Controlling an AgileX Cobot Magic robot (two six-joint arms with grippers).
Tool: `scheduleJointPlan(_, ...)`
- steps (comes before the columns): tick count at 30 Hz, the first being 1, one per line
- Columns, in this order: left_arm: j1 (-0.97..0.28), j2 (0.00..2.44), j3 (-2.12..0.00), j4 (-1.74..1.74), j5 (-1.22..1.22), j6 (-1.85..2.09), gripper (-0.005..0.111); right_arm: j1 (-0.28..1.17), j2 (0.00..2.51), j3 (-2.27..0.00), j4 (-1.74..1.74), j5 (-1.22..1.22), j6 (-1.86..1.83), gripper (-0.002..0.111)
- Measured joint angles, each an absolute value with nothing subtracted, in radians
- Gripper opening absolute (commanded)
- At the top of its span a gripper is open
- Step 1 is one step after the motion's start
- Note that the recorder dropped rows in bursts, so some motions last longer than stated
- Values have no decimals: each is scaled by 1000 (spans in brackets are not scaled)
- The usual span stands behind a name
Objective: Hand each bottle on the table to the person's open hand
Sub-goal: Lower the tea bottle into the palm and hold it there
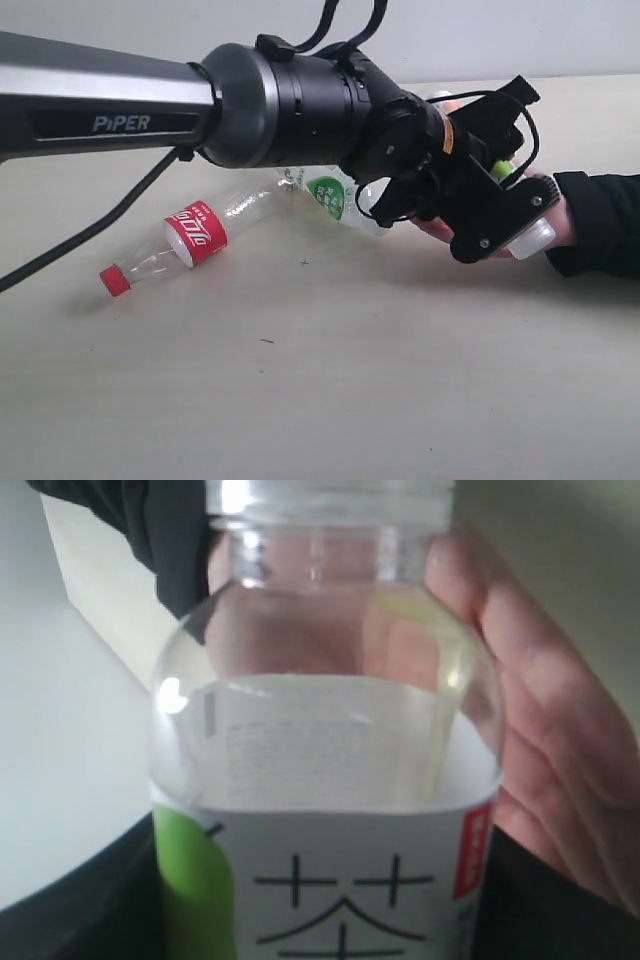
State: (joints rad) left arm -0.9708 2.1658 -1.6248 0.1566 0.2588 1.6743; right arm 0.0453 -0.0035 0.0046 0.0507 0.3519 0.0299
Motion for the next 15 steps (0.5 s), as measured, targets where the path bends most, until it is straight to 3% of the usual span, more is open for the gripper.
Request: scheduleJointPlan(15, -980, 2233, -1627, 153, 210, 1688, 0, 45, -3, 5, 51, 352, 30, 0)
